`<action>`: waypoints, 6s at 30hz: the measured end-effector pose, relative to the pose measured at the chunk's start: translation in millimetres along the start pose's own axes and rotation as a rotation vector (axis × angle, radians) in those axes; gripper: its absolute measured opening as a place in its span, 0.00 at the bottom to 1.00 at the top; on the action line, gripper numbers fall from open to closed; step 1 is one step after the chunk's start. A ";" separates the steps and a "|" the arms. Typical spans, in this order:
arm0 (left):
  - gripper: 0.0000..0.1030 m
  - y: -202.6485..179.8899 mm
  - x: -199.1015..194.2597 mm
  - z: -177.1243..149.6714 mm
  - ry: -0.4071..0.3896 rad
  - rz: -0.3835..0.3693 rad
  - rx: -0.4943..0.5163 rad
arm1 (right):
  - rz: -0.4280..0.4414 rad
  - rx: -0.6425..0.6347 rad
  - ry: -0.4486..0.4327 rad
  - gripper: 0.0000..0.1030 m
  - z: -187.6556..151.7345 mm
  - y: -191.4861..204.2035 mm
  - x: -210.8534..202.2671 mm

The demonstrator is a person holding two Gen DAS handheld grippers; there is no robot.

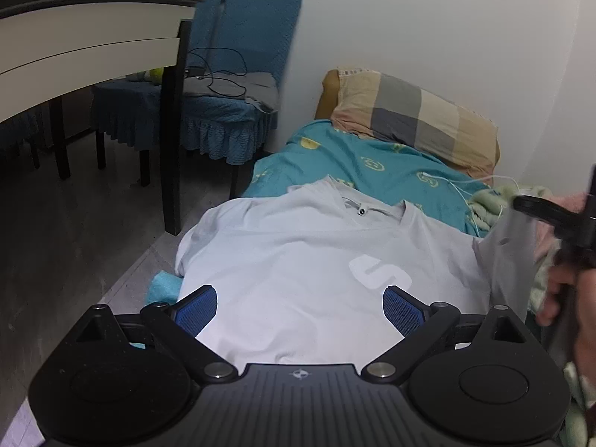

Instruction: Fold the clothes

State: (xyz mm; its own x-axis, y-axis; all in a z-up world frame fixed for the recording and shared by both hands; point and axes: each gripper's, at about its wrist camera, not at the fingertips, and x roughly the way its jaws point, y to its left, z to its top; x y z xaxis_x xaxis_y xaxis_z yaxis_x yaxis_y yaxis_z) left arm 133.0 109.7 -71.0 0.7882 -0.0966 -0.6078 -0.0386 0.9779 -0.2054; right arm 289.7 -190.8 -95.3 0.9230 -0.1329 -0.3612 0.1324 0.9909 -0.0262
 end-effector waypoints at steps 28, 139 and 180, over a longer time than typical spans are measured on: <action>0.94 3.3 -2.9 -13.1 0.029 -0.009 0.033 | 0.389 0.244 0.151 0.65 -9.4 -21.6 -138.1; 0.03 -47.2 -14.4 -143.2 0.560 -0.314 0.058 | 0.735 -0.361 0.894 0.17 -108.2 12.2 -306.5; 0.34 -186.9 287.4 17.0 0.210 -0.061 0.788 | 0.575 0.081 0.557 0.17 -113.3 -10.0 -86.4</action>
State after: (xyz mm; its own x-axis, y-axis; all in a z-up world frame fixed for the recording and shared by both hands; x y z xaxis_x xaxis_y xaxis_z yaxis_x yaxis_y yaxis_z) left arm 377.2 -97.7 -194.2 0.6400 -0.1103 -0.7604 0.5058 0.8055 0.3089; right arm 167.7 -186.5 -169.4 0.5413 0.4501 -0.7102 -0.2635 0.8929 0.3651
